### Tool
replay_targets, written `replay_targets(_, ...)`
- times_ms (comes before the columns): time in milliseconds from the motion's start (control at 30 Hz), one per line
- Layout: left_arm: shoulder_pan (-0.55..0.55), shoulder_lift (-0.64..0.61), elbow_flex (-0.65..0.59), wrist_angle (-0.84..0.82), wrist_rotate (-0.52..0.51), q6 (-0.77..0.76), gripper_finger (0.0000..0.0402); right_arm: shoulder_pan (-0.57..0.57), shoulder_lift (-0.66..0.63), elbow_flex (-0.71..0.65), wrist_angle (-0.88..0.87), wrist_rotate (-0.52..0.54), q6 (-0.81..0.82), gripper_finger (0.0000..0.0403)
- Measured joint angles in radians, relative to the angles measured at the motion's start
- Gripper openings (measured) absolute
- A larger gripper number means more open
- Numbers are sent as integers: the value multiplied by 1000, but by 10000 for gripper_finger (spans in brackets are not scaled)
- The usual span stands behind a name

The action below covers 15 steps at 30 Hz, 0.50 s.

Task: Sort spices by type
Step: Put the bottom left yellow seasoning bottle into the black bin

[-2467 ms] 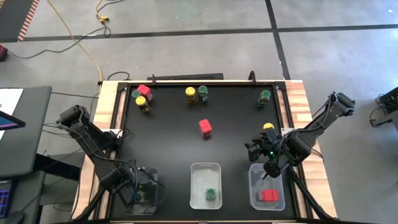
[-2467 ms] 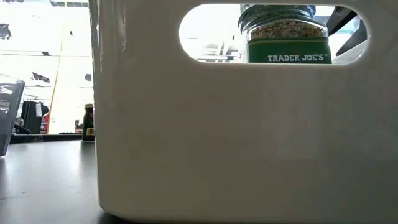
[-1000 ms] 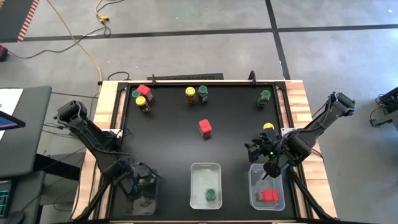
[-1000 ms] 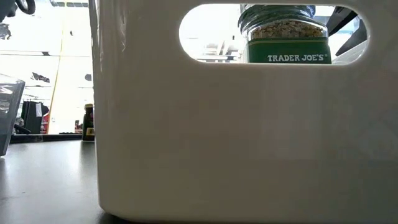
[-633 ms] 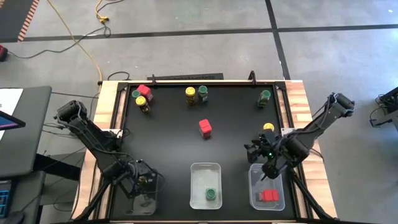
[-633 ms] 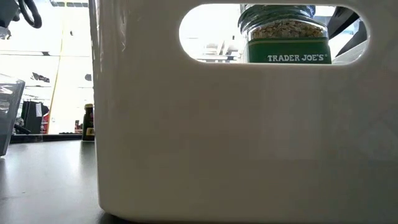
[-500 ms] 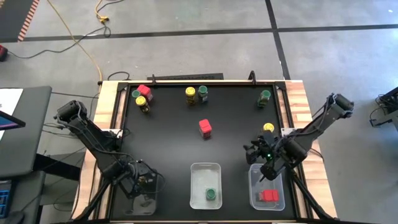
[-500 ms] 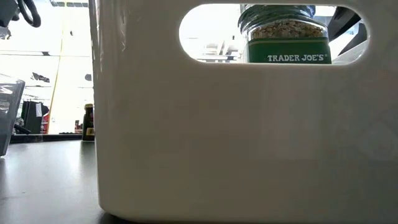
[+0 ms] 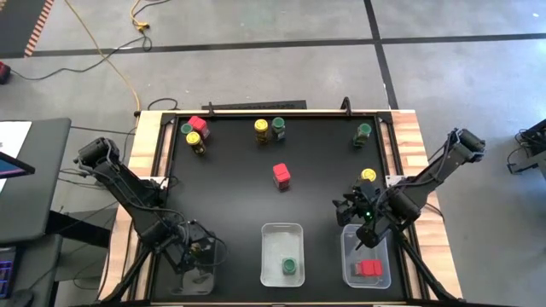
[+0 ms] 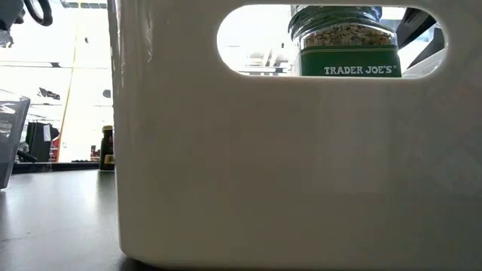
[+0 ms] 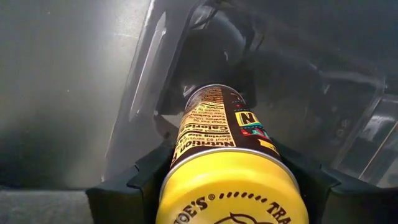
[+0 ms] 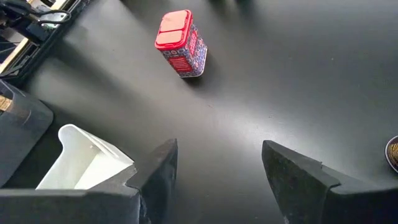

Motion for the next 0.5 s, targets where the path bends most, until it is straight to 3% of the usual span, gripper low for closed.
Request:
replay_targets(300,0,0,0,0,5,-46,224,0,0,0,-1,0,-1,260)
replay_targets(500,-7,0,0,46,7,16,224,0,0,0,-3,0,-7,260)
